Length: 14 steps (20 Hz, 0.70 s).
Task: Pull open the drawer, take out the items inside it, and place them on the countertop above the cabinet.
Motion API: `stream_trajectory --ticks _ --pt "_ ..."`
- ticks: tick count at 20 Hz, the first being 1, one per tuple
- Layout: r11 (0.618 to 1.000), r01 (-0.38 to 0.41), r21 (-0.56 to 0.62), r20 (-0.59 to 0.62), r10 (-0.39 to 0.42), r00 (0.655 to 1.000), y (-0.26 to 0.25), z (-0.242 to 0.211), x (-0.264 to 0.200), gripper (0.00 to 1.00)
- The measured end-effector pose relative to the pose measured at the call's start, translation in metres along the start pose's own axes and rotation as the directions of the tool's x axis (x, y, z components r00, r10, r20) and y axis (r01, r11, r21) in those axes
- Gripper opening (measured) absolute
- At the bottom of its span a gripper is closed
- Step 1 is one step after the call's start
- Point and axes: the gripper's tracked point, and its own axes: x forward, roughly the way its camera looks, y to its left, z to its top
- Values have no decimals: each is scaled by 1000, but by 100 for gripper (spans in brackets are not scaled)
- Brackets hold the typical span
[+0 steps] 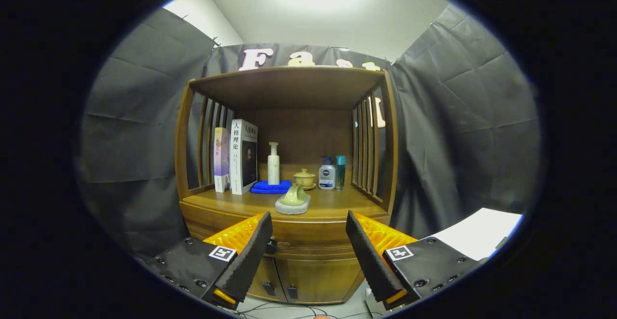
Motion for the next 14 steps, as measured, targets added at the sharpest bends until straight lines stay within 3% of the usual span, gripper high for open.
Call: stream_trajectory --ticks 14 --pt "1000 -19 1 5 19 1000 -4 4 -25 97"
